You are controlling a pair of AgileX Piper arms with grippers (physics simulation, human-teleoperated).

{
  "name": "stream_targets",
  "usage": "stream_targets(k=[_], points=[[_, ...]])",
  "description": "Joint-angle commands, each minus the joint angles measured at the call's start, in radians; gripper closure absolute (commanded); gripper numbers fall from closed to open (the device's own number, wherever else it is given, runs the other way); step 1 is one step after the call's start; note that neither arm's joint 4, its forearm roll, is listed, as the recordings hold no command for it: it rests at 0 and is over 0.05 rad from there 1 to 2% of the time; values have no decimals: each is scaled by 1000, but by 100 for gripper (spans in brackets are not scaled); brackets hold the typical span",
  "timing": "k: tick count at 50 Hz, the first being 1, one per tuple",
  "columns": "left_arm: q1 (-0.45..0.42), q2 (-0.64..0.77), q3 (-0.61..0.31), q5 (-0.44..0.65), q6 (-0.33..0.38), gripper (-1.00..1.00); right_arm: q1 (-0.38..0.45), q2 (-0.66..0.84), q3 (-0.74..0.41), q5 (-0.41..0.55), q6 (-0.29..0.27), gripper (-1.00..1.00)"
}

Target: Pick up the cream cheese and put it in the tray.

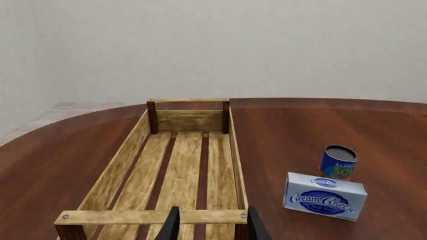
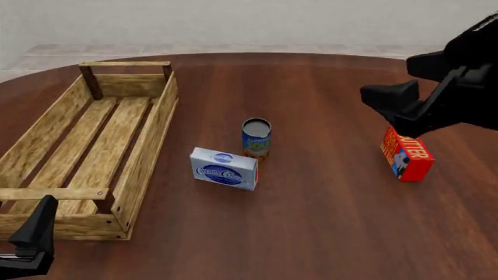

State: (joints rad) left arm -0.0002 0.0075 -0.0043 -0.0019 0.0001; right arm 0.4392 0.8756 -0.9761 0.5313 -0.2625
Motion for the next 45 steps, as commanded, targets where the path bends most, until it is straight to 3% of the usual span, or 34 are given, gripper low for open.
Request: stream_targets(k=[1,15,24,36,45], points=[[0,0,0,0,0,-100,55,117,-110,108,-52,-100],[0,0,0,0,0,-100,117,288,-303,255,-115,-100],[0,0,0,0,0,-100,160,389,-375,300,-159,-100],[0,0,0,0,0,-100,202,544,-515,348,-156,-100],[0,0,0,0,0,-100,216,611,-572,372,-187,-100]])
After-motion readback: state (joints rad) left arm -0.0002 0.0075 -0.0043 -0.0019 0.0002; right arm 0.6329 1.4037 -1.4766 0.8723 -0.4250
